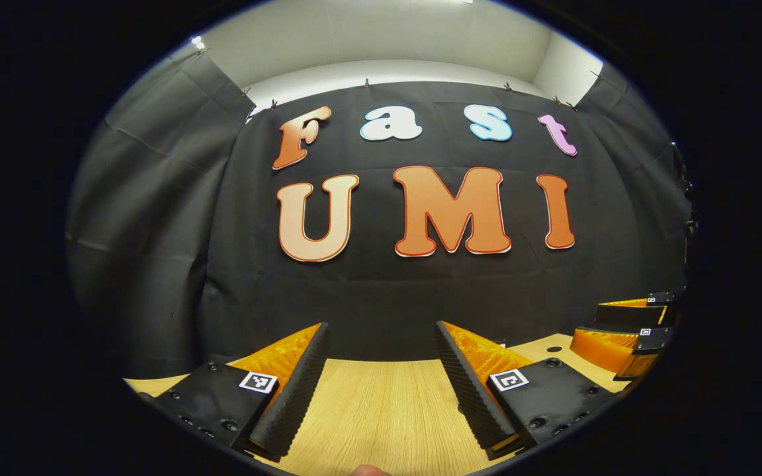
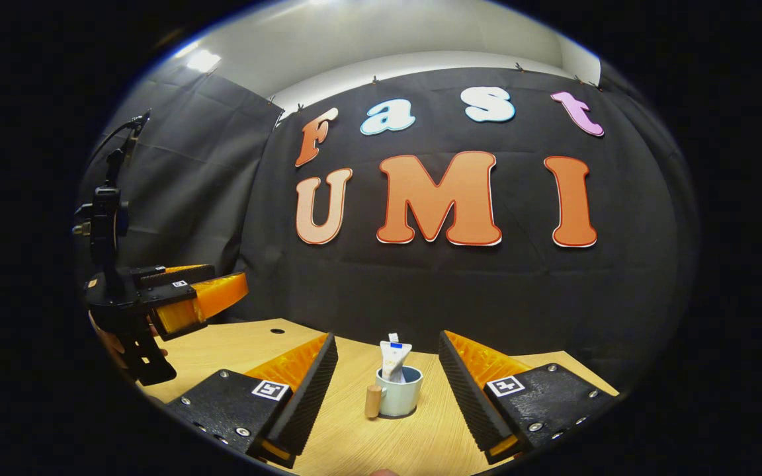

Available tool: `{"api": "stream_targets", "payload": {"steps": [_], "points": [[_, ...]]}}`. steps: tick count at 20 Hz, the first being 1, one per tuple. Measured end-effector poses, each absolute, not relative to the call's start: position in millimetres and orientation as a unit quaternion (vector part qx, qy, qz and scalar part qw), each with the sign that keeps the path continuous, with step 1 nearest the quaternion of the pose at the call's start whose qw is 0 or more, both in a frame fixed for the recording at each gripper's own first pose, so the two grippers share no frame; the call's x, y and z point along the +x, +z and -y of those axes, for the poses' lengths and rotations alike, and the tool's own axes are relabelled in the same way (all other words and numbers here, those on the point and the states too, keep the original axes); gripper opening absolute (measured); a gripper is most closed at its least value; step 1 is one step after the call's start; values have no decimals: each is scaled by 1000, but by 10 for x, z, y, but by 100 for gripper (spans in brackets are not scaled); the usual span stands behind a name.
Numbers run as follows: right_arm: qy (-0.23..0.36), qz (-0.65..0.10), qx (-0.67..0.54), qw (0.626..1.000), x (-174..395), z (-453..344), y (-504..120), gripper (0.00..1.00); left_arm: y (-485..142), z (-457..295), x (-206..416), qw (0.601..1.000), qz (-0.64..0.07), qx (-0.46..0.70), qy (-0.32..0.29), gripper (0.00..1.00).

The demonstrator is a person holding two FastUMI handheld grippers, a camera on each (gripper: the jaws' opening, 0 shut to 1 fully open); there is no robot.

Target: Put the toothbrush and toothpaste on the desktop into the cup, then pick up the cup and place it on the coaster on the desktop.

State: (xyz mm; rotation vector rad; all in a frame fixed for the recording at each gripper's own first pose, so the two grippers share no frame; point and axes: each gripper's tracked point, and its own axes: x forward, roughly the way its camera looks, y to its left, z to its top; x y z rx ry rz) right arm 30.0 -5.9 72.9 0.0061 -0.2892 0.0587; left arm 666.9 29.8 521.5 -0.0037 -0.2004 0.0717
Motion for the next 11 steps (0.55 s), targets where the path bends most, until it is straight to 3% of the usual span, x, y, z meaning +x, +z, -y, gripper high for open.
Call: {"api": "stream_targets", "payload": {"steps": [11], "points": [[47,154,7,987,232,-55,815,94,5243,-233,6499,995,98,-4,34,100]]}}
